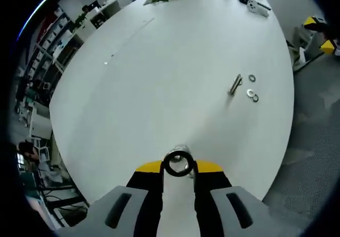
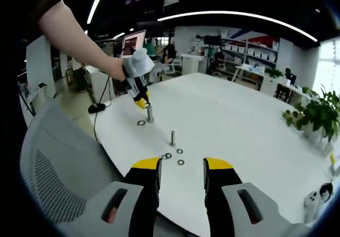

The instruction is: Place the washer onto the threaded stud by aligning its center hole with the stud, sliding it down to the base, and recovering from edge contact or off-axis alignment until the washer reaches the visible bottom stop.

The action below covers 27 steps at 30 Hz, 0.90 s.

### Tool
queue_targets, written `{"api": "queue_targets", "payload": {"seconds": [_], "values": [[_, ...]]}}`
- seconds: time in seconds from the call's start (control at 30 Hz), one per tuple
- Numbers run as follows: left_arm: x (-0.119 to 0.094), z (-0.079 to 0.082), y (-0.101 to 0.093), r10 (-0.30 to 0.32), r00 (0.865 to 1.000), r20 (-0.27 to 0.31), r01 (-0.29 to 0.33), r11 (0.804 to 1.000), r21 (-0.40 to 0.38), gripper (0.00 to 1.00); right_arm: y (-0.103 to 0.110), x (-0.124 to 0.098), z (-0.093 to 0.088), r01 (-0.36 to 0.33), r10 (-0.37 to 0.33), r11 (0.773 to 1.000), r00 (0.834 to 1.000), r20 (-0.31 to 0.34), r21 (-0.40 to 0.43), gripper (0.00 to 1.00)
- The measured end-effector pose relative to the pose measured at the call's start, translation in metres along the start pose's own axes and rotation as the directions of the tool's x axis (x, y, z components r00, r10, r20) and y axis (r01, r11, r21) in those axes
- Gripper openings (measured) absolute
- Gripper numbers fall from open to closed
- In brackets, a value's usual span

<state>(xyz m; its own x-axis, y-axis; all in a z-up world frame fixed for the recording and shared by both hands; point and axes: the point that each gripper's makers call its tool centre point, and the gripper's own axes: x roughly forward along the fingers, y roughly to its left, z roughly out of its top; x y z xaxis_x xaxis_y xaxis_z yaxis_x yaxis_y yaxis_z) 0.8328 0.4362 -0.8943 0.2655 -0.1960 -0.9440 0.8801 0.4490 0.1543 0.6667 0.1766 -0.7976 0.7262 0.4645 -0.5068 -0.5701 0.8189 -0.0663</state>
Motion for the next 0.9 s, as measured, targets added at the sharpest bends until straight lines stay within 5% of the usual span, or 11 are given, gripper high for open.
{"api": "queue_targets", "payload": {"seconds": [0.9], "values": [[0.044,-0.007,-0.001,-0.049,0.994,-0.098,0.053,0.998,0.038,0.19,-0.003,0.0,-0.003,0.009,-0.009,1.0,1.0,-0.011,0.01,0.34]]}}
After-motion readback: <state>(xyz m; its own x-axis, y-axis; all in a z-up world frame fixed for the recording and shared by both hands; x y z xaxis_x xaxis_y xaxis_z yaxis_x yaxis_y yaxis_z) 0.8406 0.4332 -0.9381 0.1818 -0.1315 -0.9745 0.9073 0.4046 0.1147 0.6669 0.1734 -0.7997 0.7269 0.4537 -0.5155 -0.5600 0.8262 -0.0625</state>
